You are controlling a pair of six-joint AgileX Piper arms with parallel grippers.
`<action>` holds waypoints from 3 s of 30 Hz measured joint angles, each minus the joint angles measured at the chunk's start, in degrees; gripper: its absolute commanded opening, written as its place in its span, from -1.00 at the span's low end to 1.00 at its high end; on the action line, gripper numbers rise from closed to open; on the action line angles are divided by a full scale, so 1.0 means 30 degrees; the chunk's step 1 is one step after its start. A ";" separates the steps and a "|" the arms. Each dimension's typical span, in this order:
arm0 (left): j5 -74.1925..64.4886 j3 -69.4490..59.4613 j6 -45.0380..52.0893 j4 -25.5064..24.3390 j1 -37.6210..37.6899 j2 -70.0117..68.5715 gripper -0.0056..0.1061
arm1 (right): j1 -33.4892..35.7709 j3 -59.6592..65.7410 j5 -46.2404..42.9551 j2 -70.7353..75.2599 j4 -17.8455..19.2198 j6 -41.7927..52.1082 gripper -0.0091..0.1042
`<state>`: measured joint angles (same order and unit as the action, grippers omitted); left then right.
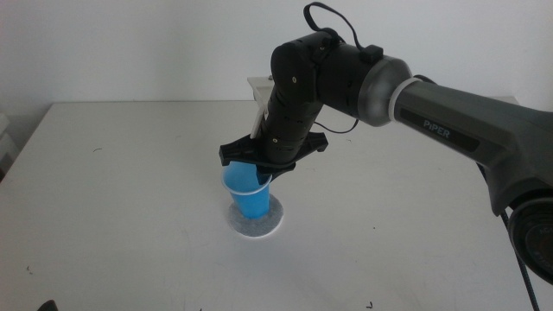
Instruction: Place an empty cup on a cup mat.
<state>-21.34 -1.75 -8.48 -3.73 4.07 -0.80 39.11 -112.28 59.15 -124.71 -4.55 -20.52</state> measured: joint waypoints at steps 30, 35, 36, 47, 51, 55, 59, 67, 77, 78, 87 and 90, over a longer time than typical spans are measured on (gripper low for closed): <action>0.0000 0.0000 0.0000 0.0000 0.0000 0.0000 0.98 | 0.0000 0.0040 -0.0565 -0.0631 0.0630 0.0000 0.56; 0.0000 0.0000 0.0000 0.0000 0.0000 0.0000 0.98 | -0.0155 0.0040 -0.0052 0.1783 0.1276 0.0000 0.70; 0.0000 0.0000 0.0000 0.0000 0.0000 0.0000 0.98 | -0.0252 0.0040 0.0161 0.2216 0.1276 0.0000 0.69; 0.0000 0.0000 0.0000 0.0000 0.0000 0.0000 0.98 | -0.2153 0.4149 0.0713 0.9303 0.2951 -0.0622 0.70; 0.0000 0.0000 0.0000 0.0000 0.0000 0.0000 0.98 | -0.3187 0.8341 -0.0700 1.3180 0.3072 -0.1032 0.70; 0.0000 0.0000 0.0000 0.0000 0.0000 0.0000 0.98 | -0.4377 1.2261 -0.2142 1.6759 0.3177 -0.1486 0.70; 0.0000 0.0000 0.0000 0.0000 0.0000 0.0000 0.98 | -0.5568 1.6369 -0.3539 2.0763 0.3684 -0.1538 0.70; 0.0000 0.0000 0.0000 0.0000 0.0000 0.0000 0.98 | -0.6964 2.2632 -0.5863 2.8202 0.4718 -0.0774 0.70; 0.0000 0.0000 0.0000 0.0000 0.0000 0.0000 0.98 | -0.7098 2.9271 -0.9679 3.6173 0.4329 0.3948 0.70; 0.0000 0.0000 0.0000 0.0000 0.0000 0.0000 0.98 | -0.7098 2.9921 -1.0424 3.6934 0.4285 0.4232 0.70; 0.0000 0.0000 0.0000 0.0000 0.0000 0.0000 0.98 | -0.7116 3.3390 -1.1811 4.1251 0.4735 0.4940 0.70; 0.0000 0.0000 0.0000 0.0000 0.0000 0.0000 0.98 | -0.7471 3.4464 -1.1785 4.1723 0.4635 0.4979 0.70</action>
<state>-21.34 -1.75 -8.48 -3.73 4.07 -0.80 16.69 -8.89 23.80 0.46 9.36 -5.58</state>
